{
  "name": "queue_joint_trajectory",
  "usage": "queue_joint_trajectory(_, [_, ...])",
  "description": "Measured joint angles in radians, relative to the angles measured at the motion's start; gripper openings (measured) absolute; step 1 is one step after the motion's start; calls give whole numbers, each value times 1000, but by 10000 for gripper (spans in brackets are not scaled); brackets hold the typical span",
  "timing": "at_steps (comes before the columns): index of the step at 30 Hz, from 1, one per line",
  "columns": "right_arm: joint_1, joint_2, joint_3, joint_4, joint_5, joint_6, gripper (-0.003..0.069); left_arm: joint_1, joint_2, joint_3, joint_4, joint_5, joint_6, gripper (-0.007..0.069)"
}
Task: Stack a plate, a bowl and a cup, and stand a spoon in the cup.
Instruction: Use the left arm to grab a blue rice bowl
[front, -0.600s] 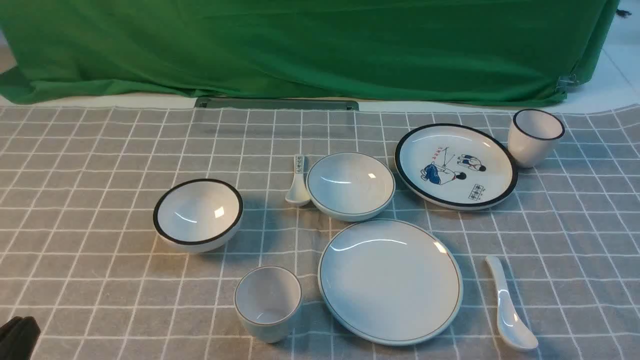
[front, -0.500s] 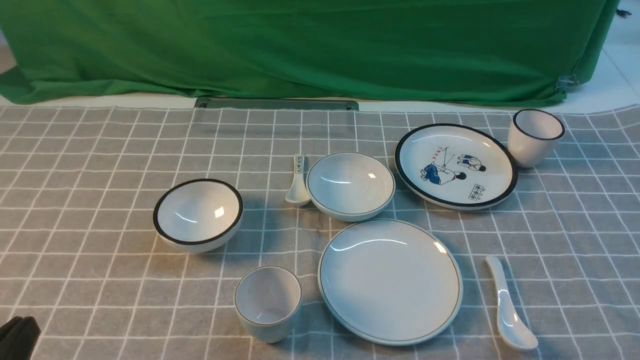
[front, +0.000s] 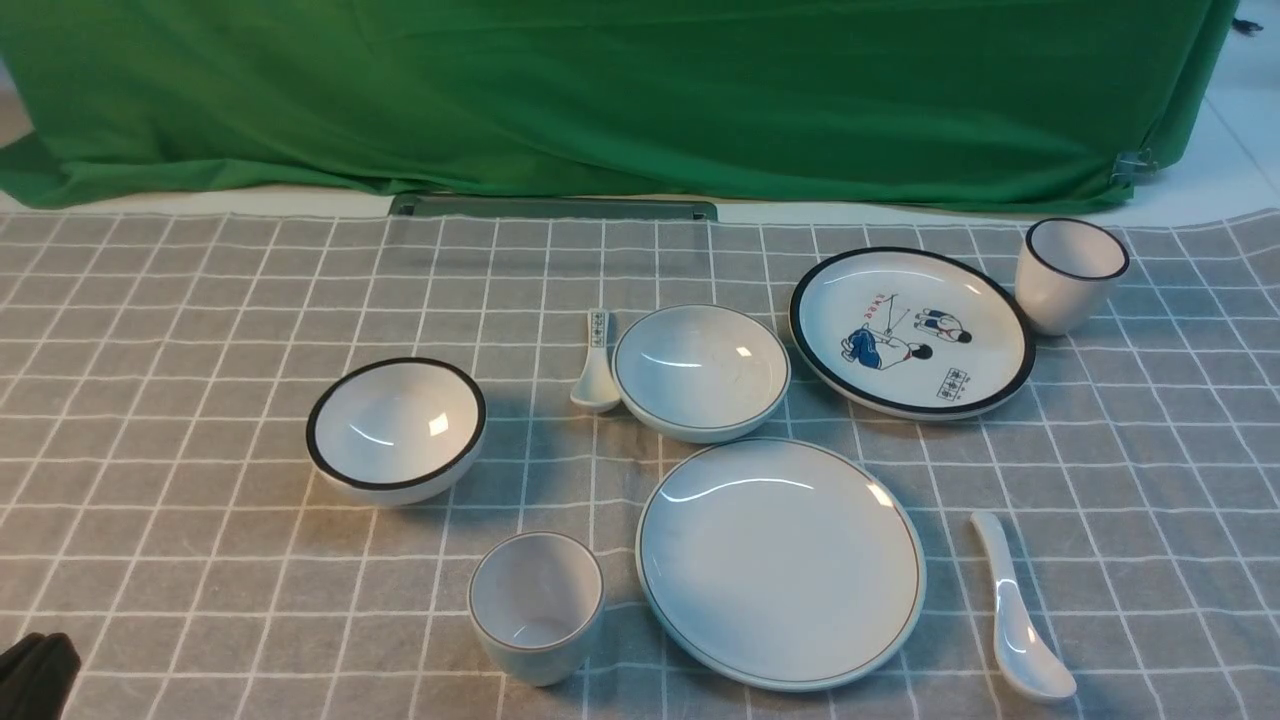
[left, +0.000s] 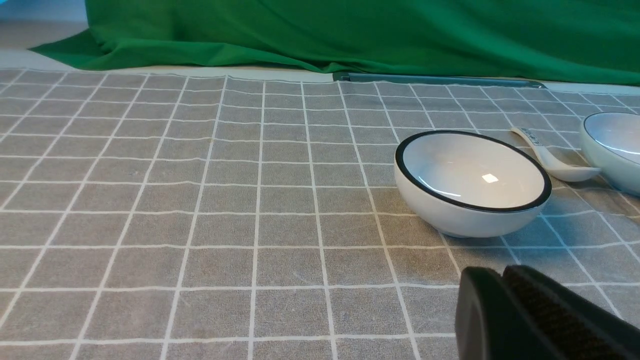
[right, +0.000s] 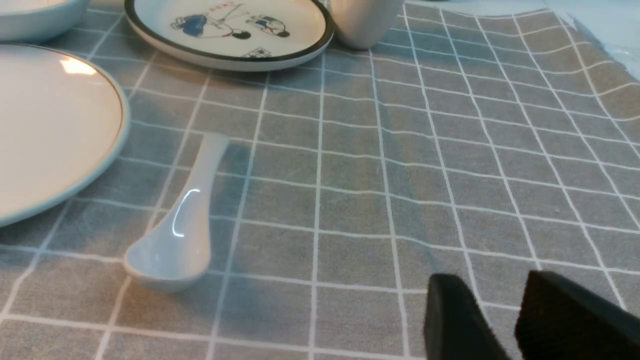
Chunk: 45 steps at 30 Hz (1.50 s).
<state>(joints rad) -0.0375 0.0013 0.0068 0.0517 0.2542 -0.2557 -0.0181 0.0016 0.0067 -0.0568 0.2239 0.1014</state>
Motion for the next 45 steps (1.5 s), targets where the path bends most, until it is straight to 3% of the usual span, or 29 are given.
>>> queue_joint_trajectory(5, [0,0,0,0,0,0,242,0,0,0,20,-57,0,17])
queue_joint_trajectory(7, [0,0,0,0,0,0,242,0,0,0,-41,-107,-13,17])
queue_joint_trajectory(10, [0,0,0,0,0,-1,242,0,0,0,-241,-271,-54,17])
queue_joint_trajectory(17, [0,0,0,6,-42,19,242,0,0,0,-363,-454,-150,17])
queue_joint_trajectory(20, [0,0,0,46,-126,115,242,0,0,0,-367,-553,-276,17])
queue_joint_trajectory(22, [0,0,0,73,-262,297,242,0,0,0,-346,-709,-454,17])
queue_joint_trajectory(25, [0,0,0,80,-397,480,242,0,12,-61,-300,-739,-542,17])
queue_joint_trajectory(29, [0,0,0,84,-491,550,242,0,128,-320,-169,-494,-584,17])
queue_joint_trajectory(31, [0,0,0,84,-519,555,242,0,274,-507,-79,-249,-576,17])
queue_joint_trajectory(34, [1,0,0,84,-530,586,242,0,504,-752,-49,126,-437,17])
queue_joint_trajectory(36, [9,0,-22,81,-454,632,223,0,672,-871,-79,322,-312,17])
queue_joint_trajectory(37, [9,0,-22,81,-454,632,223,0,706,-881,-84,322,-312,17])
queue_joint_trajectory(39, [35,5,-93,77,-304,621,170,0,838,-960,-147,462,-186,17])
queue_joint_trajectory(40, [70,32,-198,74,-147,563,102,0,968,-1019,-212,540,-101,17])
queue_joint_trajectory(42, [108,89,-307,73,-11,498,48,-9,1112,-1074,-295,587,-18,15])
queue_joint_trajectory(45, [184,223,-497,72,250,417,24,-88,1313,-1186,-305,634,28,4])
